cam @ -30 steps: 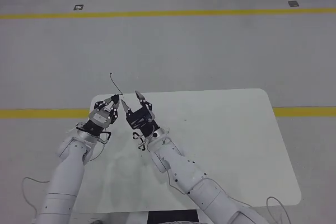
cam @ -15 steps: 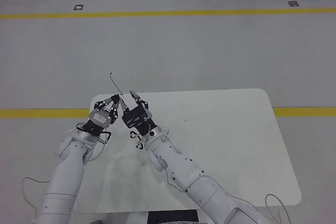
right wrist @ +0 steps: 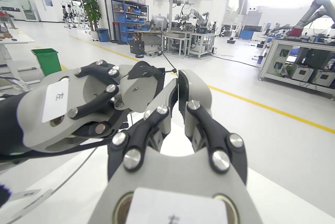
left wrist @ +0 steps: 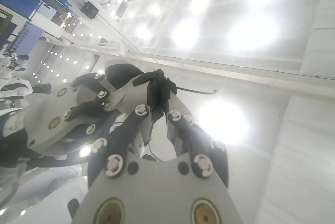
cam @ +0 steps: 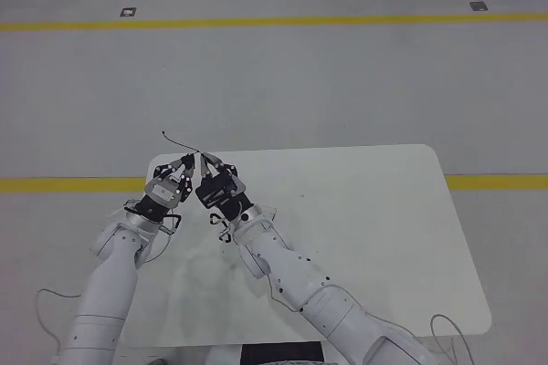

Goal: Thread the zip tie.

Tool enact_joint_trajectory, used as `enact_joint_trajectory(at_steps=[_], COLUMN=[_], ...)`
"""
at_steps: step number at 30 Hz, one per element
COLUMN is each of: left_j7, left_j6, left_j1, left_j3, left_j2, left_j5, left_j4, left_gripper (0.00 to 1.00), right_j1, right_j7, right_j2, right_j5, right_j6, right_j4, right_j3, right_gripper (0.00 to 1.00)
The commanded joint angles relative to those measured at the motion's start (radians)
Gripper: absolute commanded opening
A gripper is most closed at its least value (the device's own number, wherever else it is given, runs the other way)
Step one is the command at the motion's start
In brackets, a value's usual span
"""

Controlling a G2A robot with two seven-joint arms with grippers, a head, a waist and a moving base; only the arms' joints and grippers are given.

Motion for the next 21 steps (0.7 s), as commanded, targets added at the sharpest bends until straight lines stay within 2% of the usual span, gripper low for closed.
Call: enact_joint_trajectory(at_steps=[1, 10, 21], left_j7=[0.000, 0.000, 0.000], left_j6=[0.000, 0.000, 0.000], left_j1=[0.000, 0.000, 0.000], left_j3=[0.000, 0.000, 0.000], left_j2=[0.000, 0.000, 0.000], left_j5=[0.000, 0.000, 0.000], left_j4=[0.000, 0.000, 0.000], left_gripper=[0.00, 0.00, 0.00], right_j1=[0.001, 0.010, -0.008], right_j7=[0.001, 0.001, 0.037], right_j2=[0.000, 0.018, 0.084], right_j5=[0.000, 0.000, 0.000], right_j6=[0.003, 0.043, 0.115], right_j4=[0.003, 0.024, 0.007], right_j3=[-0.002, -0.021, -0.038], right_gripper=[0.00, 0.00, 0.00])
